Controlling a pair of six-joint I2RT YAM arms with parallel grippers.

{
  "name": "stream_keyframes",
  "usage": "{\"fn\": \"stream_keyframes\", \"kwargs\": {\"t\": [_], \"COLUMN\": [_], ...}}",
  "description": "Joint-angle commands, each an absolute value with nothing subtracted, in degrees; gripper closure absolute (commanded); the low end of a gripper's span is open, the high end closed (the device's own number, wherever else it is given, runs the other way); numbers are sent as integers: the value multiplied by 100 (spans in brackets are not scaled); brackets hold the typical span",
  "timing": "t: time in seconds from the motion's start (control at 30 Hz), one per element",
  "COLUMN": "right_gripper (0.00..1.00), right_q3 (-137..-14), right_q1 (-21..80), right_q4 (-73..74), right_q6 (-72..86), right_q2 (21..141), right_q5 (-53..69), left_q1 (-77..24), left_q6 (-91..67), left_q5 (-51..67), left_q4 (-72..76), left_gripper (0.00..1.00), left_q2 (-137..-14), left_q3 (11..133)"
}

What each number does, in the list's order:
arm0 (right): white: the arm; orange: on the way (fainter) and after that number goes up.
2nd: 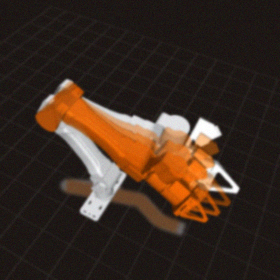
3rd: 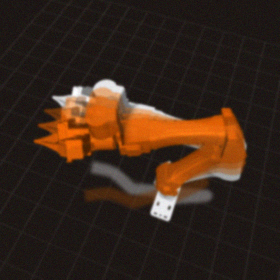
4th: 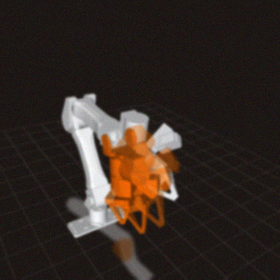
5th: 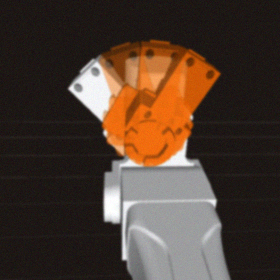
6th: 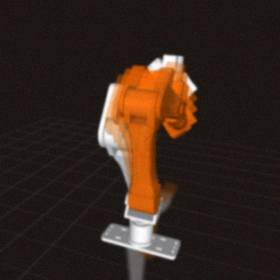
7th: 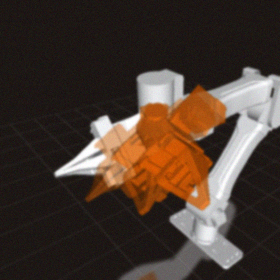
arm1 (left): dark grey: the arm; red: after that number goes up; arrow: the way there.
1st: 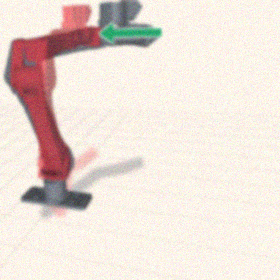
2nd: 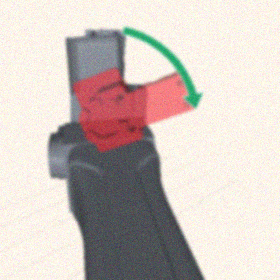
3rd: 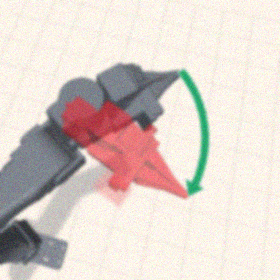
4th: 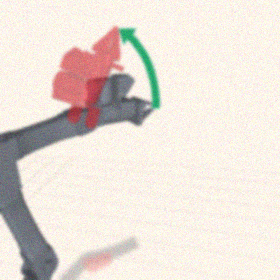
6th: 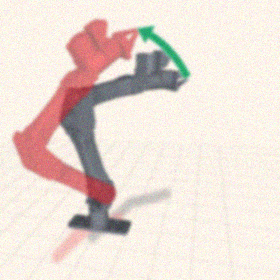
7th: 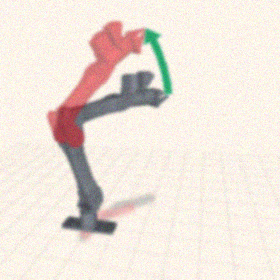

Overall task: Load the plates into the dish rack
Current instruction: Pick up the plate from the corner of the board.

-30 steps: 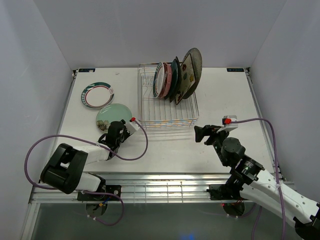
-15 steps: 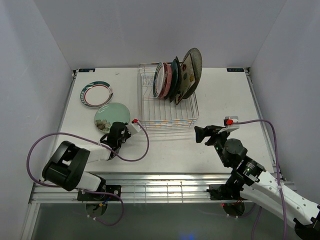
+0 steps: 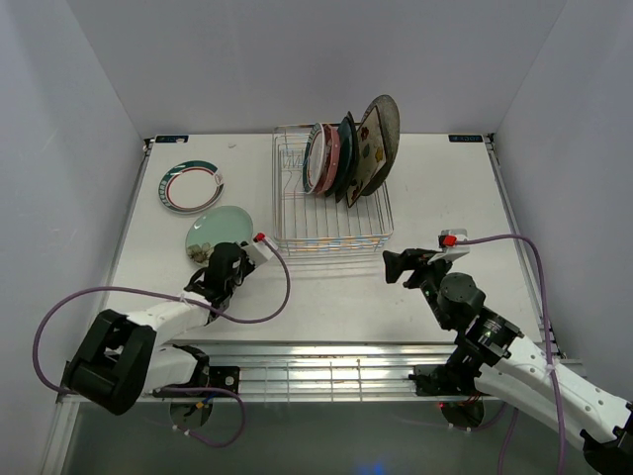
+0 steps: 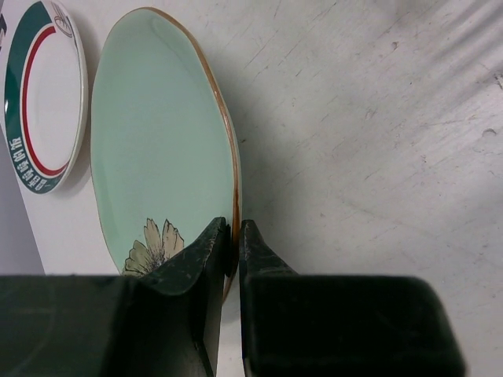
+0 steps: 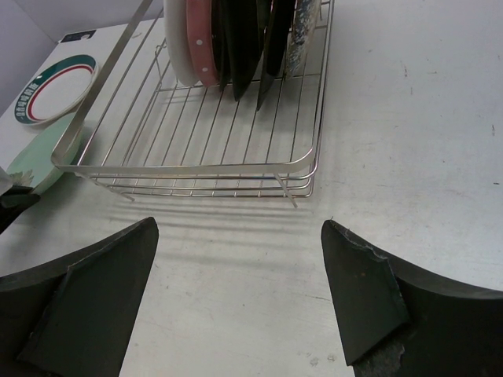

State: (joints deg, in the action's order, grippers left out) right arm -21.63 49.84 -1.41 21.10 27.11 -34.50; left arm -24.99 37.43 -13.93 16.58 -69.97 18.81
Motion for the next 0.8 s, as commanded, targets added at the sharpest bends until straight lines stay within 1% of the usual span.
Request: {"fn": "stream_keyframes", "kwargs": {"t": [0.0,0.27,0.77], "right_gripper": [10,10,10], "right_q3": [-2224,-2232,-2268], "right_q1": [4983,4992,4983], "right_q4": [-325,-334,-413], "right_q6": [2171,2171,2180], "right_q2": [2742,2786,2900], "right_q5": [-3454,-3463,-3419], "left_q1": [-2531,-2531,-2470], "left_q6": [3340,2839,2602], "left_q5": [-1187,-844,-1195], "left_q4": [1240,396,-141], "left_gripper": [100,100,100], "left_q2": [-6627,-6249,-5845], "left_q3": [2127,2601,3094]}}
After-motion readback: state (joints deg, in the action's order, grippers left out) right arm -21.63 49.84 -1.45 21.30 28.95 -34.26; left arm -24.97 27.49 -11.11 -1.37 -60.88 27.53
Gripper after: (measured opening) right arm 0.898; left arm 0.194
